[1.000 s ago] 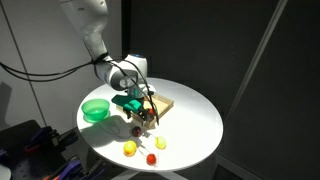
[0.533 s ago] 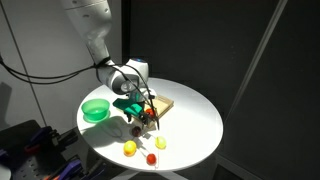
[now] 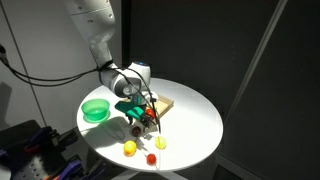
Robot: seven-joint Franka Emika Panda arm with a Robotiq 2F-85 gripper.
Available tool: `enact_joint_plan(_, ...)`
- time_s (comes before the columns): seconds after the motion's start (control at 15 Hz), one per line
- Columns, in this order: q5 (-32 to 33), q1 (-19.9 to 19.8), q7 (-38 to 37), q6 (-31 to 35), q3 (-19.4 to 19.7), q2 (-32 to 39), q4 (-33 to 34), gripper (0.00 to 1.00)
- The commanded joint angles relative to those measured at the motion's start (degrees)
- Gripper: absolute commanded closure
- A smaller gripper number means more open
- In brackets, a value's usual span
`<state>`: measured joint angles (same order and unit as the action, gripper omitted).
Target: Put the plum in the green bowl
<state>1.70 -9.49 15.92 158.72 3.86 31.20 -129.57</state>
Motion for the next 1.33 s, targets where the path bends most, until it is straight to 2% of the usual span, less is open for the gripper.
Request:
enact_joint_plan(0.0, 1.25, -0.93, 0.06, 0.19, -0.45, 1.33, 1.46, 0.00)
enact_joint_plan(0.8, 1.21, -1.02, -0.14, 0.23, -0.55, 4.43, 3.56, 0.00)
enact_joint_plan(0.87, 1.29, -0.96, -0.17, 0.19, -0.48, 4.66, 3.76, 0.05)
enact_joint_plan(0.93, 1.33, -0.91, -0.21, 0.12, -0.44, 4.83, 3.94, 0.27)
enact_joint_plan(1.07, 1.34, -0.88, -0.25, 0.00, -0.45, 5.09, 4.22, 0.31)
enact_joint_plan(1.27, 1.28, -0.80, -0.45, -0.25, -0.44, 5.15, 4.47, 0.57)
